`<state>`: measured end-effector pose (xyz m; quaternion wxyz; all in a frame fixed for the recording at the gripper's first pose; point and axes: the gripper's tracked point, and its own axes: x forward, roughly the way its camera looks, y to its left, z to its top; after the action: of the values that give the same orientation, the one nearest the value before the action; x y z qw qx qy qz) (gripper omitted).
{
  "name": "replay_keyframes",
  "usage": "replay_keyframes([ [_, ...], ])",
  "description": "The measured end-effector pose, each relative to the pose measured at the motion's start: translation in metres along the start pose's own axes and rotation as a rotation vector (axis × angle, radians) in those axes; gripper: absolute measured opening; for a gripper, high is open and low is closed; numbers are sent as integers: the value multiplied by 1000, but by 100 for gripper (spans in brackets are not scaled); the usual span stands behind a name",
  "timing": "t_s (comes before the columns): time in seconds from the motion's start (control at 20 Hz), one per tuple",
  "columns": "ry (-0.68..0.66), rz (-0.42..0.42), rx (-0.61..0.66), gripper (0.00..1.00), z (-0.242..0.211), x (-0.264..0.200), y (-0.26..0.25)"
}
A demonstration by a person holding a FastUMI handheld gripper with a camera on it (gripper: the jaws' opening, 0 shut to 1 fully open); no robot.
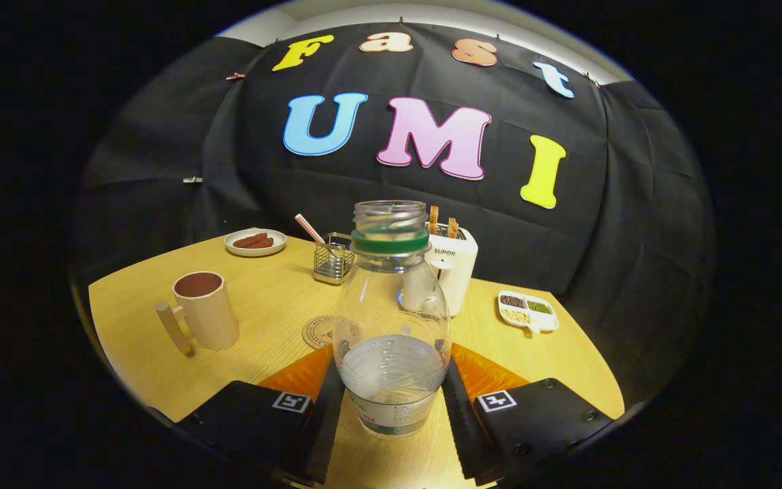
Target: Take the bottle from table, then pour the juice into the cup, finally place the bottle on the coaster
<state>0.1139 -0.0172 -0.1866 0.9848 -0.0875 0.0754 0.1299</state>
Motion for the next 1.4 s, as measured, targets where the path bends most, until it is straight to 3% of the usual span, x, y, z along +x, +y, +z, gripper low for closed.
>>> replay_keyframes([
  [0.7,-46,54,-291,73,78,12,26],
  [1.4,30,-5,-607,73,80,41,64],
])
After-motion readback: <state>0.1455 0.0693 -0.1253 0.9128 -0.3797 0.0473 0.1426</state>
